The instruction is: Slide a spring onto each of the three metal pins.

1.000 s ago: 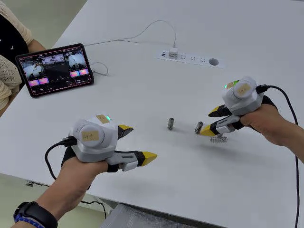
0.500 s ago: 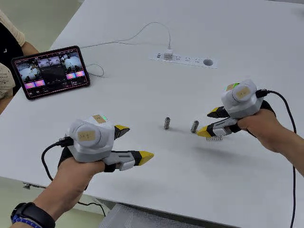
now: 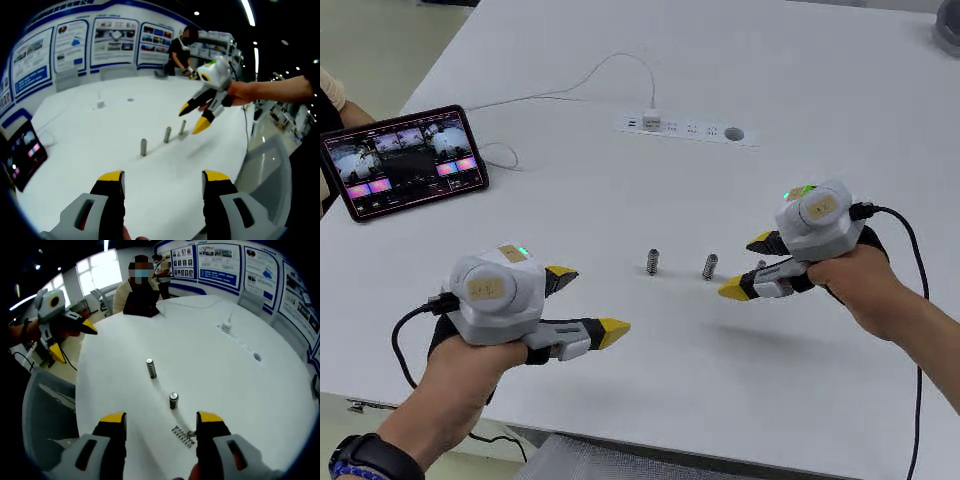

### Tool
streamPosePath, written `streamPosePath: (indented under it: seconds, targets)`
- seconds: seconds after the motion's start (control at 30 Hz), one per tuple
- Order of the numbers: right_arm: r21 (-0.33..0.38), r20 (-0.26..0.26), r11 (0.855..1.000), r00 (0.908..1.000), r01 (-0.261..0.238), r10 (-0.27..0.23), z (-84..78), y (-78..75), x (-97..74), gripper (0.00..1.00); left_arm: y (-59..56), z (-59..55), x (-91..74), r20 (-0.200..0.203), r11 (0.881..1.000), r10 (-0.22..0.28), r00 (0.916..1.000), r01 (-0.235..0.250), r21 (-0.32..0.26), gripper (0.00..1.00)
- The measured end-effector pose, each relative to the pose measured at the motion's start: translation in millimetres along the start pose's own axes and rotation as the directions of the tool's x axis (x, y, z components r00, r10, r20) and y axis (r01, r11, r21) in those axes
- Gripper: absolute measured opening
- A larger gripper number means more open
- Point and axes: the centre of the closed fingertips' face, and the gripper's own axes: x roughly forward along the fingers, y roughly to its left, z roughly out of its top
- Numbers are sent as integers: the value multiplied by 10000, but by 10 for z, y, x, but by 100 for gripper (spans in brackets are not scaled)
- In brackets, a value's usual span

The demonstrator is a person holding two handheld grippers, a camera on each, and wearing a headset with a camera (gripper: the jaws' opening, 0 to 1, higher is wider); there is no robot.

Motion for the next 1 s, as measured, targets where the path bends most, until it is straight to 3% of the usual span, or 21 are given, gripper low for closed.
streamPosePath:
  seconds: [0.53, 1.0]
  targets:
    - [722, 433, 9967, 9983, 361, -393, -187, 48, -173, 65, -3, 7, 42, 25, 10000, 10, 10000, -10, -63, 65]
    - [1703, 826, 9844, 9948, 448, -595, -444, 226, -329, 73, 26, -13, 55, 14, 9997, 102, 9999, -101, -225, 66]
